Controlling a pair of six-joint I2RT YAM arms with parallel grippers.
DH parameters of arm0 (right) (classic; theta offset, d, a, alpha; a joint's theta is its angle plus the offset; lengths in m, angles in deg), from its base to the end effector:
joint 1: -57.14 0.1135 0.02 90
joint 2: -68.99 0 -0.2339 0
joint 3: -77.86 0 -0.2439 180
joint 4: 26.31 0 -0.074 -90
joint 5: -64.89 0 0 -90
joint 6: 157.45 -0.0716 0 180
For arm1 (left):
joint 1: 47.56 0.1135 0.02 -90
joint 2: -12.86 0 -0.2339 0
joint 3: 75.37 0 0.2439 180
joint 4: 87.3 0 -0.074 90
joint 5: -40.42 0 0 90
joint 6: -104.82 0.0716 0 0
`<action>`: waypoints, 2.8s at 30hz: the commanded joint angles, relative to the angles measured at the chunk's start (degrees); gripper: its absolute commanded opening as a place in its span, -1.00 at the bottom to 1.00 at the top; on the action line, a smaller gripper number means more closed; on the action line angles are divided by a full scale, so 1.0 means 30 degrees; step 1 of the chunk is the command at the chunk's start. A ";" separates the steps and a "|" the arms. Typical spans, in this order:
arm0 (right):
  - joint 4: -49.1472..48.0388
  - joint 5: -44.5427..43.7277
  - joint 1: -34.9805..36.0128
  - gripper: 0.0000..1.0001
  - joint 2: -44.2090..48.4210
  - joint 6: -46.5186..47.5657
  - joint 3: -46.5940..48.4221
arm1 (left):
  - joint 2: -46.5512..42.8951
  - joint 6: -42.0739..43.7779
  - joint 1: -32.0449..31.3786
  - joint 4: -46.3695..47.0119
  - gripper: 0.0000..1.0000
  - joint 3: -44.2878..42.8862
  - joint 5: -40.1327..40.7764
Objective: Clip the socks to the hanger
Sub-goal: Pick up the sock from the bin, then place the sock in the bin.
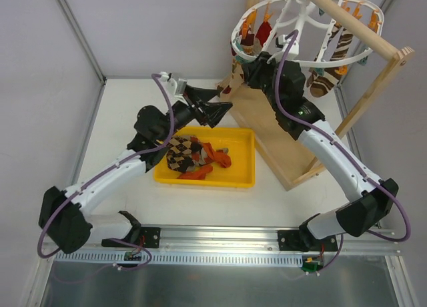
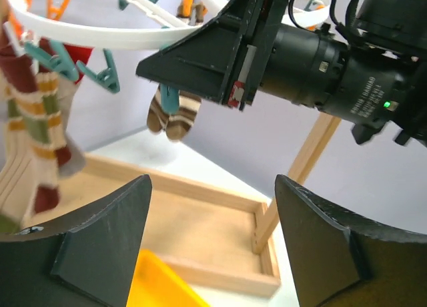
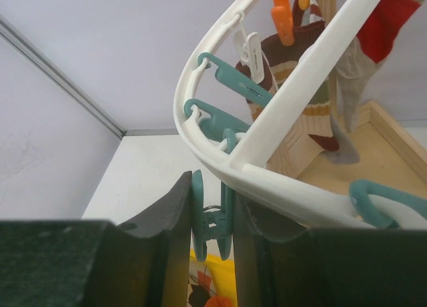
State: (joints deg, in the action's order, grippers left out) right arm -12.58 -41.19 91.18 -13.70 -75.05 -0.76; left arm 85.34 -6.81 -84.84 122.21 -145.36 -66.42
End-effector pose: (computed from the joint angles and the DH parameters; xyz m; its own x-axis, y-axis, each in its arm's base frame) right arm 0.3123 0.1871 0.4360 0.0301 0.1737 -0.9843 -0.3160 0.9359 0.1555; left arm 0.2422 -0.2105 0.3907 0.0466 -0.4789 -0.8766 0.8630 0.4612 -0.2060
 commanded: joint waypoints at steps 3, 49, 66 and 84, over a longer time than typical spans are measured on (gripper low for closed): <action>-0.0298 0.0143 -0.0010 -0.99 0.0055 0.0481 0.1483 | -0.3506 0.0761 0.0618 -1.0292 0.50 0.0096 0.2415; 0.2310 0.1345 -0.0068 -0.99 0.0055 0.1975 0.2537 | 0.5984 -0.2196 0.1058 -1.5081 -0.73 0.0389 0.4939; 0.2544 0.0993 -0.0097 -0.99 0.0407 0.1682 0.2187 | -0.5350 0.1408 0.1234 -1.6603 -1.00 0.0564 0.7025; 0.3189 0.1023 -0.0068 -0.99 0.0466 0.1506 0.1981 | -0.1610 0.0559 0.1205 -1.6458 -1.00 0.0385 0.0253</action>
State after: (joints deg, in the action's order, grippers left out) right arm -3.73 -38.24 91.09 -13.95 -70.41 4.15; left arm 77.94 -4.67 -81.25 71.92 -145.29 -62.71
